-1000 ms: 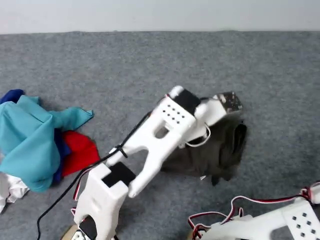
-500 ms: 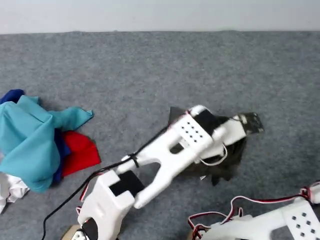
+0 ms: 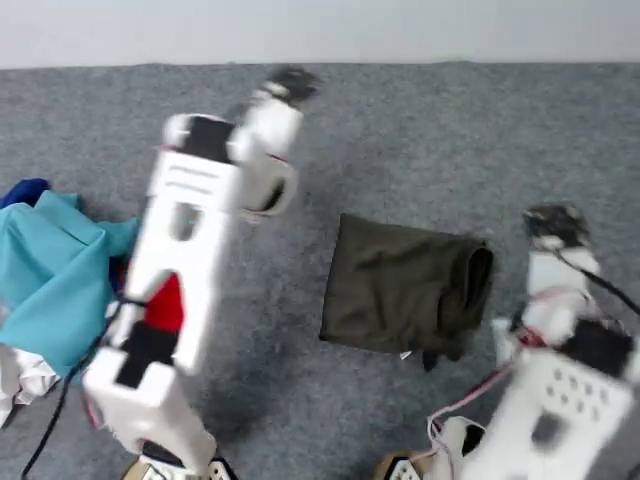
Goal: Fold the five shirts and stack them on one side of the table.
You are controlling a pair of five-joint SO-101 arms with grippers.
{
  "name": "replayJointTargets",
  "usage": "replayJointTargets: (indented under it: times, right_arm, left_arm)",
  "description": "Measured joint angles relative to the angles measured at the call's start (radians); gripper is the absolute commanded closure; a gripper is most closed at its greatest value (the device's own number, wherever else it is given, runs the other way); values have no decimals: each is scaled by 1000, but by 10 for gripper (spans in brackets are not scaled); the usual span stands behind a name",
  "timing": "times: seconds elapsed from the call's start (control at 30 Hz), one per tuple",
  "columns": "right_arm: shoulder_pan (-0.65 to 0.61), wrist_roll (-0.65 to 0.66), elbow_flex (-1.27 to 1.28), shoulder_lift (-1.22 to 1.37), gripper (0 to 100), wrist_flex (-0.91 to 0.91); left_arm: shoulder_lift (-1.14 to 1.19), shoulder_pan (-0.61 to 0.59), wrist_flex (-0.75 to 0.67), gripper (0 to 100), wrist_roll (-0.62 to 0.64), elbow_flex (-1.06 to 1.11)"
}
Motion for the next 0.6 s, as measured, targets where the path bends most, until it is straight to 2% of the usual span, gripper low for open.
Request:
replayJointTargets:
  times: [0.13,0.23,0.33,0.6]
  right_arm:
    - [-198,-149,0,146,979,-115]
    - [-284,-195,-5,238,914,-216]
    - [-304,-206,-41,305,864,-295]
    - [-307,-273,-166,517,862,-420]
  left_arm:
    - [-117,-181,3,986,0,69]
    - [-206,-304,5,986,0,118]
    - [-272,-410,6,986,-2,149]
    - [-333,-592,8,986,-57,150]
